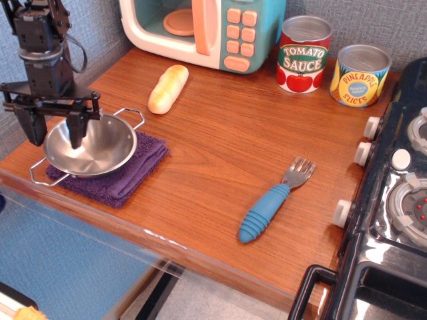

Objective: Place the pot on top of the purple towel

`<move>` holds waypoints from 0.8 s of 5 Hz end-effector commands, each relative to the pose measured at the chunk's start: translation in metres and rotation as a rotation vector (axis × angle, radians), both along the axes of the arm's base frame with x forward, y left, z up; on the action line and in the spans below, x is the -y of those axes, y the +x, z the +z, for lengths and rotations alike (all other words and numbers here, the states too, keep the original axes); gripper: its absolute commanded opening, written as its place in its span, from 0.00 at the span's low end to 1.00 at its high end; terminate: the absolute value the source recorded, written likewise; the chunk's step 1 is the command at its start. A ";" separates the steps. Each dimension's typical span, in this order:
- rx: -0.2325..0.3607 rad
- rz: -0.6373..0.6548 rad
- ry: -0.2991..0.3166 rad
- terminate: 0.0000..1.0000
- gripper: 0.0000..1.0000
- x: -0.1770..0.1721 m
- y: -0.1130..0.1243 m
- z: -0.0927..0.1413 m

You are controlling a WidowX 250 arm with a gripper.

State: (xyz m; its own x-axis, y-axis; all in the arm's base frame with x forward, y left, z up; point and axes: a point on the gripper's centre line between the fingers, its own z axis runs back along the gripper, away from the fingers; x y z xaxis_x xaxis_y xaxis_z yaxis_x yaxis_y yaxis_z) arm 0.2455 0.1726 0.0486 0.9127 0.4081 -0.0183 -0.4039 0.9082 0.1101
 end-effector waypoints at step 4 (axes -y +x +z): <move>0.148 -0.321 0.043 0.00 1.00 0.058 0.023 0.068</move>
